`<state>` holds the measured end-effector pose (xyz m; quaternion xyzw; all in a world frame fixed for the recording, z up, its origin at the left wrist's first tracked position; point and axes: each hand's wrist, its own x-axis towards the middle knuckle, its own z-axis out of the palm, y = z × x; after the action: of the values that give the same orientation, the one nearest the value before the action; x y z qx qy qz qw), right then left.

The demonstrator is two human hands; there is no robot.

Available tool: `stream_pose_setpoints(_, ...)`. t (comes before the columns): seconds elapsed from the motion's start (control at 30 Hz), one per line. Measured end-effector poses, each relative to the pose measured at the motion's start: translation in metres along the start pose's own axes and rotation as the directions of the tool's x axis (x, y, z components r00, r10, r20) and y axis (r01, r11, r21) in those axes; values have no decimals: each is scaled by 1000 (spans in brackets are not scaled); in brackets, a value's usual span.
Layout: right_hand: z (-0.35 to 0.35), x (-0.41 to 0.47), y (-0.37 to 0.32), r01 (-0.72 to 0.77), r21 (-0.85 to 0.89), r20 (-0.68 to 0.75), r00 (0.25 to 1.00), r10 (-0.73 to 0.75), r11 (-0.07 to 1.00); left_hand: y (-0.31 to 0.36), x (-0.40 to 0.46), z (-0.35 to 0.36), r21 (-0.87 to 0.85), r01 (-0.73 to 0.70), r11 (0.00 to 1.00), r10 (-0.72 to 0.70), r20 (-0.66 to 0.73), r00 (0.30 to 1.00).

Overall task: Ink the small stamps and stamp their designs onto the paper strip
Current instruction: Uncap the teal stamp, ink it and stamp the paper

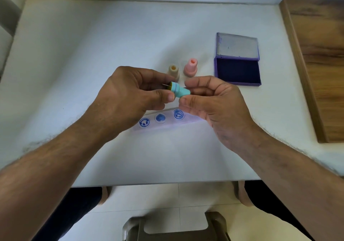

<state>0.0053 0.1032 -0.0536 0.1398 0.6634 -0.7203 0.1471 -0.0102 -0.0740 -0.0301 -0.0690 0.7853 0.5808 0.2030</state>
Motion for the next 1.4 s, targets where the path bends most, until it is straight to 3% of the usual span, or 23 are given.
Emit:
stream_pose_setpoints(0.43, -4, 0, -2, -49, 33, 13, 999, 49, 998, 1, -5, 3, -69, -43, 997, 43, -7, 999)
stream_pose_setpoints(0.67, -4, 0, -3, -76, 34, -2, 997, 76, 997, 2, -6, 7, 151, -114, 982, 124, -54, 991)
stream_pose_setpoints(0.87, -3, 1, -3, -43, -10, 31, 999, 44, 999, 5, -11, 10, 453, -152, 878, 211, -82, 974)
stream_pose_setpoints(1.07, 0, 0, -3, -35, 41, -14, 999, 35, 999, 1, -9, 10, 482, -181, 857, 257, -96, 962)
stream_pose_setpoints(1.3, 3, -1, -5, -65, 134, -75, 994, 75, 989, 0, -1, -1, 474, -96, 875, 241, -257, 936)
stream_pose_setpoints(1.4, 3, -2, -4, -67, 145, -101, 991, 82, 987, -6, 3, -2, 517, -91, 851, 258, -260, 930)
